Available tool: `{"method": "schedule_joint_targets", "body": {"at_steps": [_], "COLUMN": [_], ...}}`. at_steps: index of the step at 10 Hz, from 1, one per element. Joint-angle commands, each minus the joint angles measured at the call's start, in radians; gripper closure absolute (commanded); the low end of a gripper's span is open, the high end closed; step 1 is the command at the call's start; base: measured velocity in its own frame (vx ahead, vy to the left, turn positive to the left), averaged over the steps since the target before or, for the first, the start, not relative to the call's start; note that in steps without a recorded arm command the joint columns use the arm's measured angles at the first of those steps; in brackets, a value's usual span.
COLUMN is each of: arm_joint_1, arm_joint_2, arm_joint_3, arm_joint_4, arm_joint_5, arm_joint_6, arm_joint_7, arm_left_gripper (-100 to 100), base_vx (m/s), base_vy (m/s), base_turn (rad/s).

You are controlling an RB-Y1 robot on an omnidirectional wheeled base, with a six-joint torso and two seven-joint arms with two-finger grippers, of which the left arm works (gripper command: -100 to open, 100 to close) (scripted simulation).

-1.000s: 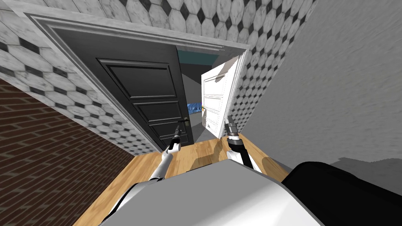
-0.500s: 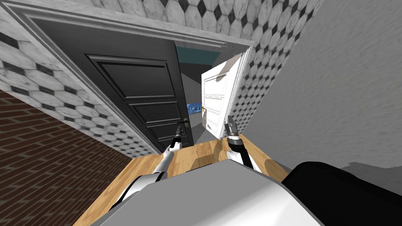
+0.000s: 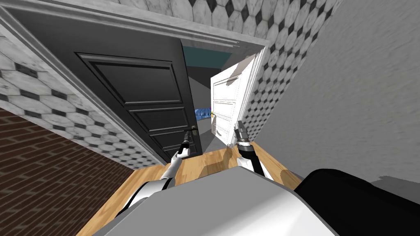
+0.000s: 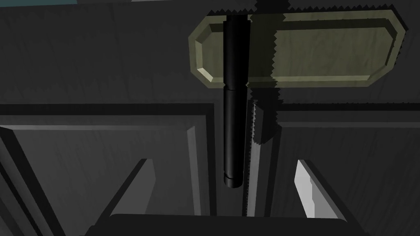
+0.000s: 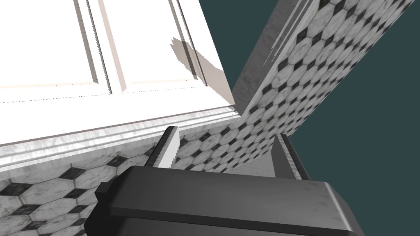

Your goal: Push the door open

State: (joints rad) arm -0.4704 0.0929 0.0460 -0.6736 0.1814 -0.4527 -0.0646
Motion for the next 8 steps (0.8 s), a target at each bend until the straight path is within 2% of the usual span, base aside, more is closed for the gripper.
{"method": "schedule_joint_targets", "body": {"at_steps": [1,5,6,7,8], "arm_joint_1": [-0.001,-0.003,-0.004,-0.004,-0.004], "arm_joint_2": [0.003,0.006,0.006,0.006,0.006], "arm_joint_3": [0.003,0.011,0.010,0.010,0.010], "arm_joint_4": [0.003,0.009,0.010,0.010,0.010], "arm_joint_5": [0.001,0.003,0.003,0.003,0.003], "arm_joint_6": [-0.001,-0.001,-0.002,-0.002,-0.002], "arm_joint_7": [0.001,-0.001,0.000,0.000,0.000], "arm_left_gripper": [-100,-100,-100,100,100], "base_vx": [0.200,0.213,0.109,-0.016,-0.031], "base_vy": [0.012,-0.008,0.003,0.000,0.002], "base_turn": [-0.026,-0.028,-0.003,0.005,-0.009]}}
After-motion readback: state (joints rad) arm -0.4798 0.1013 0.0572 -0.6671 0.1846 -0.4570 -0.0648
